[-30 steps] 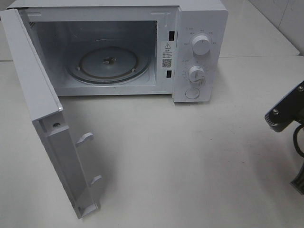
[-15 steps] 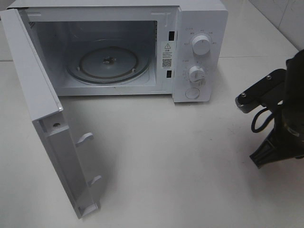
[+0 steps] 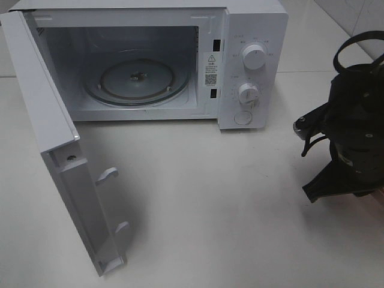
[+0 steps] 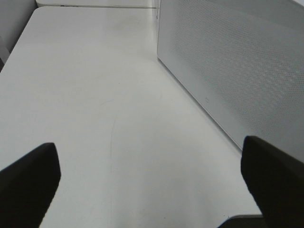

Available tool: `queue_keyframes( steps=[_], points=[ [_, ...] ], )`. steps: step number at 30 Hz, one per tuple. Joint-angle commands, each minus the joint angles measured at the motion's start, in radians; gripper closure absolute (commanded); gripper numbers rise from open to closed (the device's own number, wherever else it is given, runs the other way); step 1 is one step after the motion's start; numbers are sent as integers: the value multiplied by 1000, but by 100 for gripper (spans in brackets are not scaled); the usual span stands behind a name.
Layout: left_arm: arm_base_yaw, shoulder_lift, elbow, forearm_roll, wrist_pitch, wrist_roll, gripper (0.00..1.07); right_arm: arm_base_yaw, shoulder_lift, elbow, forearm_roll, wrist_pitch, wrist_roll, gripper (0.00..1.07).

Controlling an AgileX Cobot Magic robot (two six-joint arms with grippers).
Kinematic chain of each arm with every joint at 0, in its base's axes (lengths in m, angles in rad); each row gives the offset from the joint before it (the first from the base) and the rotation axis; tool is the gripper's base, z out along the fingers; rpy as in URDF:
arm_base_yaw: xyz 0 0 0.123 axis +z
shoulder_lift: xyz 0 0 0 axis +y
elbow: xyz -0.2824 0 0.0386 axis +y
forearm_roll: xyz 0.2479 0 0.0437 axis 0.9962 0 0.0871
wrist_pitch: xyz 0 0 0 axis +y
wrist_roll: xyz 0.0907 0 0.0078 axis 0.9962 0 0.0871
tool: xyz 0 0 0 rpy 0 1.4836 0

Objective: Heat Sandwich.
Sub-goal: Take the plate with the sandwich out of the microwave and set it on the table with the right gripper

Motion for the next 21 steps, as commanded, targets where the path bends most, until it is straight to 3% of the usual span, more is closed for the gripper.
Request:
queue_keyframes(
  steps=[1,10,21],
  points=[
    [2,-20,1,-10,-9,0,9,-26,21,-10,-33,-1,19,103],
    [2,-20,1,-10,-9,0,9,-105,138,-10,-80,-102,106,102],
    [2,-20,1,-10,-9,0,9,-114,212,-32,-138,-123,181,99]
  ],
)
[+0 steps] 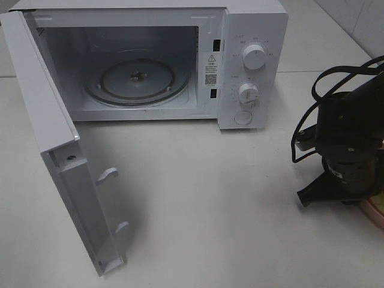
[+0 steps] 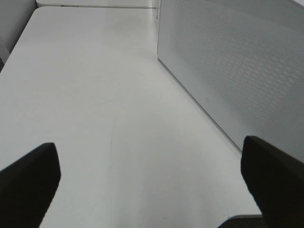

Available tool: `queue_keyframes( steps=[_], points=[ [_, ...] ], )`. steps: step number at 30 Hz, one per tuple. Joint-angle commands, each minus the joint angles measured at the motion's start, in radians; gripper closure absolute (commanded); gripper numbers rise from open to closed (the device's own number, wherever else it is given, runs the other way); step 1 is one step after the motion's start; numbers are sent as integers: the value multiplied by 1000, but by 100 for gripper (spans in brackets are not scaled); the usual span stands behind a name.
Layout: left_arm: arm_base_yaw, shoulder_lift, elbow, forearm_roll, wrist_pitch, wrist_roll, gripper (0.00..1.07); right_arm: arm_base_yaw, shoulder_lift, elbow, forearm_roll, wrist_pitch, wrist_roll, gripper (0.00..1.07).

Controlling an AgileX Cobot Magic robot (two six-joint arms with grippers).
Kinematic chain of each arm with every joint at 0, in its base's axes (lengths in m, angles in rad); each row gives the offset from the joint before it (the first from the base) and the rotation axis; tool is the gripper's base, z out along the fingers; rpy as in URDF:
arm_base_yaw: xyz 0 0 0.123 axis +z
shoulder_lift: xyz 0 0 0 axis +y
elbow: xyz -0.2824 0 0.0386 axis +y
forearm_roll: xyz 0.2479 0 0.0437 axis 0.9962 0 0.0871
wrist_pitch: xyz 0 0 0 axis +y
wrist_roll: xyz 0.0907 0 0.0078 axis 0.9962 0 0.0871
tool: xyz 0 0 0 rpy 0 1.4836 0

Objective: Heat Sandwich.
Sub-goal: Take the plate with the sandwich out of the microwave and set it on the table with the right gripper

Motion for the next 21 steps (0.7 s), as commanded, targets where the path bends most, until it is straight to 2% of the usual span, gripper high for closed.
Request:
queue_keyframes(
  steps=[1,12,16,17,19,21],
  points=[
    [2,-20,1,-10,-9,0,9,-7,11,-13,-34,24,17,99],
    [2,-20,1,-10,-9,0,9,-7,11,-19,-30,21,40,93],
    [2,-20,1,-10,-9,0,9,-7,11,-19,-25,15,40,81],
    [2,-20,1,-10,-9,0,9,-7,11,-19,-25,15,40,81],
    [2,-20,1,-10,-9,0,9,-7,11,-19,-19,11,39,72],
    [2,-20,1,-10,-9,0,9,-7,11,-19,-15,10,39,70]
  ],
)
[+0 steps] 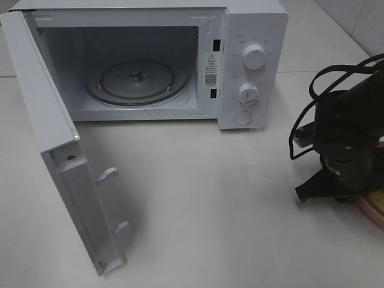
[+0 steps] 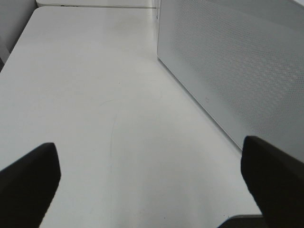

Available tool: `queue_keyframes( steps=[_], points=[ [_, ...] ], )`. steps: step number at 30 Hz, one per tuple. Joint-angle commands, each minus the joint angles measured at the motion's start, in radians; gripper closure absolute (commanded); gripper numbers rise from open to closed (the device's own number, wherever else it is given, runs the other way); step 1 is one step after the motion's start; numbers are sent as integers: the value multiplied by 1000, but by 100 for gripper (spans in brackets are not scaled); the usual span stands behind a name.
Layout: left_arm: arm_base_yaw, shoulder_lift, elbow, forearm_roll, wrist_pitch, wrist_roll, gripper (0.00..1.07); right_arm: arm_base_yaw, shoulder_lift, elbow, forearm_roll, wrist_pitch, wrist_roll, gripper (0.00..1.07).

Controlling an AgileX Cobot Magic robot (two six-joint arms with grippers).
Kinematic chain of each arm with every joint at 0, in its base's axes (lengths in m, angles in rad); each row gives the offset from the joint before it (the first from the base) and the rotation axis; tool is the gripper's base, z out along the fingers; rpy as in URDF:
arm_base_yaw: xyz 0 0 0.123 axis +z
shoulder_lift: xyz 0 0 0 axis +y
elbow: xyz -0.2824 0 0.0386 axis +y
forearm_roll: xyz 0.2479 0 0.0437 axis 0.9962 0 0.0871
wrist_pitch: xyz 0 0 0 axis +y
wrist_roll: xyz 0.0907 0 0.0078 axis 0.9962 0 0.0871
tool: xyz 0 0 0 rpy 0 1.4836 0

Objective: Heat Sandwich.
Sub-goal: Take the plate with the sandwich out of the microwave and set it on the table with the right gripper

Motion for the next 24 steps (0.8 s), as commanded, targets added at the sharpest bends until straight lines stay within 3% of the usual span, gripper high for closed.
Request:
queue_keyframes(
  steps=[1,10,20,24],
  points=[
    [2,-20,1,-10,-9,0,9,-7,3,-5,2,7,10,69],
    [2,-20,1,-10,-9,0,9,-7,-24,-5,36,-37,-57,60],
    [2,-20,1,-10,-9,0,9,-7,-35,-5,110,-39,-171,29],
    [2,-20,1,-10,-9,0,9,-7,-35,-5,135,-39,-209,30]
  ],
)
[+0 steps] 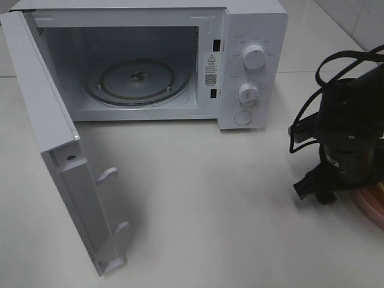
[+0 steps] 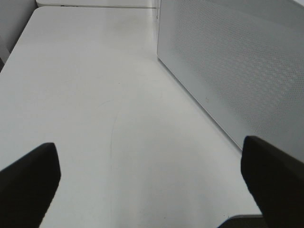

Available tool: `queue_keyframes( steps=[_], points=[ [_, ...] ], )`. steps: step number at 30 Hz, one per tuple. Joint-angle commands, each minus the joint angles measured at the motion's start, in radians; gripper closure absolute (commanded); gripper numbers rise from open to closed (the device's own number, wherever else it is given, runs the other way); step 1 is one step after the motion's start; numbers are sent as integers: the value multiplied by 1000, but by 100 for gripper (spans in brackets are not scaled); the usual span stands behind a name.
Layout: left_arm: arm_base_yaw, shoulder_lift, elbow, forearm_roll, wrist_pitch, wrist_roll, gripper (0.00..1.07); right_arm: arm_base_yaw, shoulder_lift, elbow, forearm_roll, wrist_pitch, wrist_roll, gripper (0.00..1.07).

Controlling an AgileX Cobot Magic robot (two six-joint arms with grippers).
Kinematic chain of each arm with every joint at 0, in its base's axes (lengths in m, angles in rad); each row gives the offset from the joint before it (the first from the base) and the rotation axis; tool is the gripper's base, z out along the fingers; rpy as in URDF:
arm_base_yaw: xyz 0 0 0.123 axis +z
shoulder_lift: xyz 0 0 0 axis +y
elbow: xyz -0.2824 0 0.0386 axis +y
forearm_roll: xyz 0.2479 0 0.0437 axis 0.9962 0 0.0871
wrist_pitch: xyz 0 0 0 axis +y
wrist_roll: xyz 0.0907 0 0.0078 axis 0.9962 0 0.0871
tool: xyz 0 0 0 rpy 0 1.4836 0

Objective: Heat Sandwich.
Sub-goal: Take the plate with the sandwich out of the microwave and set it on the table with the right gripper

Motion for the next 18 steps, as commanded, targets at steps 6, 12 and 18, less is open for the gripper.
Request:
queue_keyframes(
  steps=[6,12,18],
  points=[
    [2,-20,1,-10,-9,0,9,-6,6,6,82,-22,-59,32],
    [2,-20,1,-10,-9,0,9,-6,6,6,91,-16,-78,32],
    [2,-20,1,-10,-9,0,9,-4,-16,6,105,-9,-87,32]
  ],
)
